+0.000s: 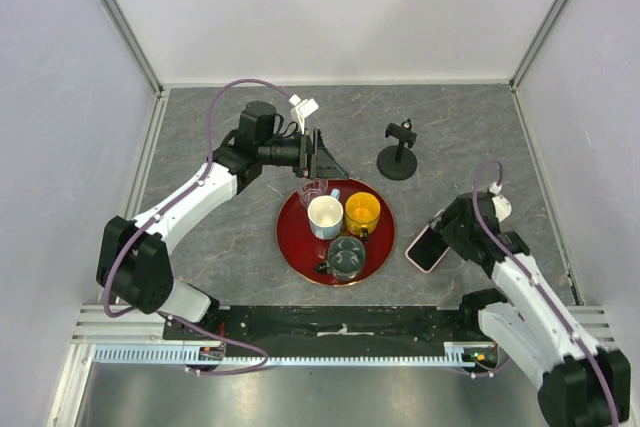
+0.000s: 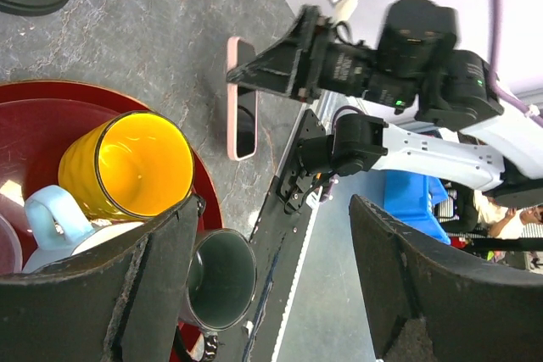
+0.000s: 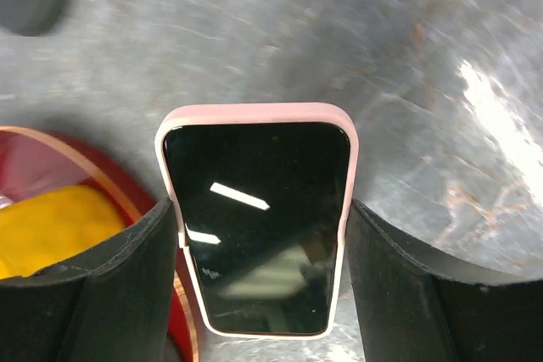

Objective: Place the phone on the phone stand

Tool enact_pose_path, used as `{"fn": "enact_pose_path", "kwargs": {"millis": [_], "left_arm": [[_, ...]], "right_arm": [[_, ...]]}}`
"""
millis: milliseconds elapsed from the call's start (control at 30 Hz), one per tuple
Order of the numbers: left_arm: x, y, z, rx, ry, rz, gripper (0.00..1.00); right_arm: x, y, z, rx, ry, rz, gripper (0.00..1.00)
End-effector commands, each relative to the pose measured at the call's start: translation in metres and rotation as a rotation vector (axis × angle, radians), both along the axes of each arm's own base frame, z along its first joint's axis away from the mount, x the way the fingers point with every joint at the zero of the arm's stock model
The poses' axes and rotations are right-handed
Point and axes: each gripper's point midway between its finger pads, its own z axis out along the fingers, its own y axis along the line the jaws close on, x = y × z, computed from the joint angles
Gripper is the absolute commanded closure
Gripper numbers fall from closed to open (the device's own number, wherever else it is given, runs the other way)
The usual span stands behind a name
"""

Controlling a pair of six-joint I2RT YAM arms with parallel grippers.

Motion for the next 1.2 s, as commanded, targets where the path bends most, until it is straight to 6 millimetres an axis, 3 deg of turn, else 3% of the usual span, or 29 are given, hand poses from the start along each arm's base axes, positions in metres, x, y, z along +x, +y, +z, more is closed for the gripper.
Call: {"fn": "enact_pose_path", "kwargs": {"millis": [0,167,367,600,733,900,1167], "left_arm": [[-0.005,-0.005,0.002,-0.017,-0.014,-0.045,0.21],[-0.011,-0.008,0.009,-0.053,-0.012,-0.082,0.21],[-0.029,-0.02,0.013,-0.068,-0.058,-0.162,0.21],[-0.079,-0.052,0.017,-0.057,-0.189,-0.289,0.23],[-0.092,-0.058,0.017,-0.035,-0.263,-0.281,0.17],[-0.09,-0.061,0.012,0.017,-0.33,-0.225,0.15],[-0.085,-0.063,0.006,0.073,-0.408,-0.147,0.15]], "right_arm": [[0.038,0.018,0.071,0.039,-0.366,0.141,1.0],[0.032,0.019,0.132,-0.016,-0.63,0.265,1.0],[0.017,0.038,0.203,0.017,-0.967,0.394,1.0],[0.011,0.064,0.264,0.218,-1.149,0.443,1.0],[0.009,0.068,0.287,0.315,-1.191,0.417,1.0],[0.007,0.069,0.296,0.388,-1.173,0.385,1.0],[0.01,0.074,0.276,0.427,-1.052,0.373,1.0]]}}
